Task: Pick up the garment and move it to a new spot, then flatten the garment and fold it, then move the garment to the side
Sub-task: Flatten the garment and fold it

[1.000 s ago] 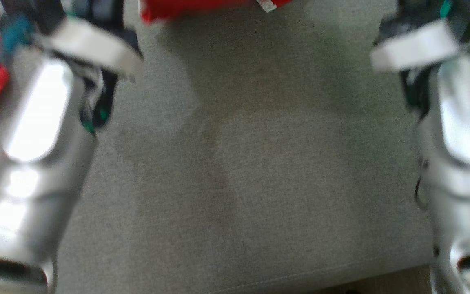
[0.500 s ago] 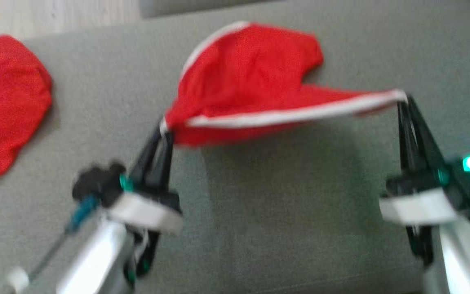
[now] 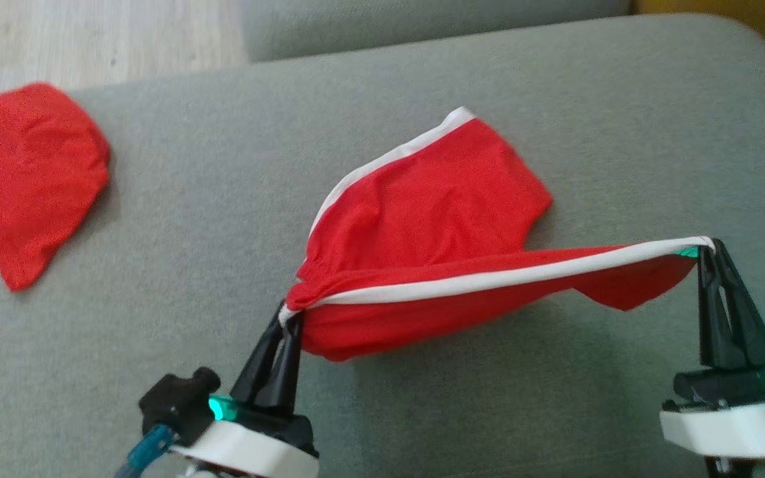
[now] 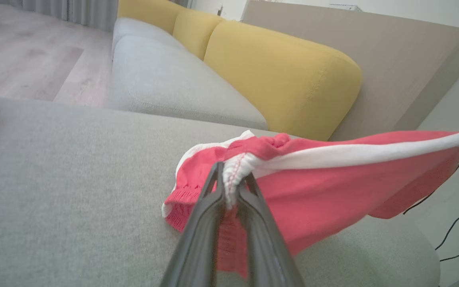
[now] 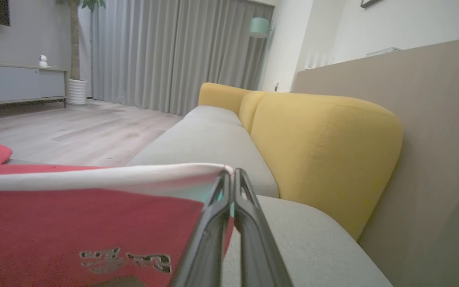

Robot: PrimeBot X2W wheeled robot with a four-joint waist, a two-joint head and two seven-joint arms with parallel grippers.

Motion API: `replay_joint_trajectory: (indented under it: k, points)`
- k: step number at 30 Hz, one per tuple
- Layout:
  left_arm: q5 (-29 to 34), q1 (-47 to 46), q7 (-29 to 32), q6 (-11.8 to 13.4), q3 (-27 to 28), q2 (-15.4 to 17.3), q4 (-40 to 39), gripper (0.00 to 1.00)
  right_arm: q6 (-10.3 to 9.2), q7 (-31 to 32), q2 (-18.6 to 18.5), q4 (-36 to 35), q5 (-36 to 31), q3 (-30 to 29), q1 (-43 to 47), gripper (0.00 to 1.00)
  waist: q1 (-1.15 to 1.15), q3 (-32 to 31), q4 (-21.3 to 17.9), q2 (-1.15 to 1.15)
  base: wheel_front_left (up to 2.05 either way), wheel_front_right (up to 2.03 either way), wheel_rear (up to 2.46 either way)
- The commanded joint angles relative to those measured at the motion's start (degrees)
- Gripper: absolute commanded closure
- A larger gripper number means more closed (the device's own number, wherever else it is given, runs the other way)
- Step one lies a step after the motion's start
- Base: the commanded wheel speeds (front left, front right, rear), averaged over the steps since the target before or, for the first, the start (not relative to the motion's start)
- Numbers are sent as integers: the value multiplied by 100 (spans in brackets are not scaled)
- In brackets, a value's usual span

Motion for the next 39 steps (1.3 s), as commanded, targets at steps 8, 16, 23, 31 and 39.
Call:
replay_joint_trajectory:
  k: [8,16,23,31,39]
  points:
    - [-368,-879,181,-221,84,-465,689,100,37,119,-478,871,-42,58,-1392,100,-1,665,469,0,0,0,0]
    - [-637,-2231,484,-428,209,-1004,1980,100,37,268,-1194,2838,94,598,-3426,100,-1,1204,796,0,0,0,0]
    - [-762,-2979,599,-501,294,-1191,2798,100,37,275,-1407,4438,308,1440,-4816,100,-1,1546,932,0,0,0,0]
    - [-834,-3287,526,-566,233,-1322,3210,100,37,71,-1431,5826,429,1859,-5702,100,-1,1633,1017,0,0,0,0]
    - [-766,-3201,237,-546,152,-1328,3178,0,37,-205,-1312,6739,650,2191,-6154,0,-1,1536,1080,0,0,0,0]
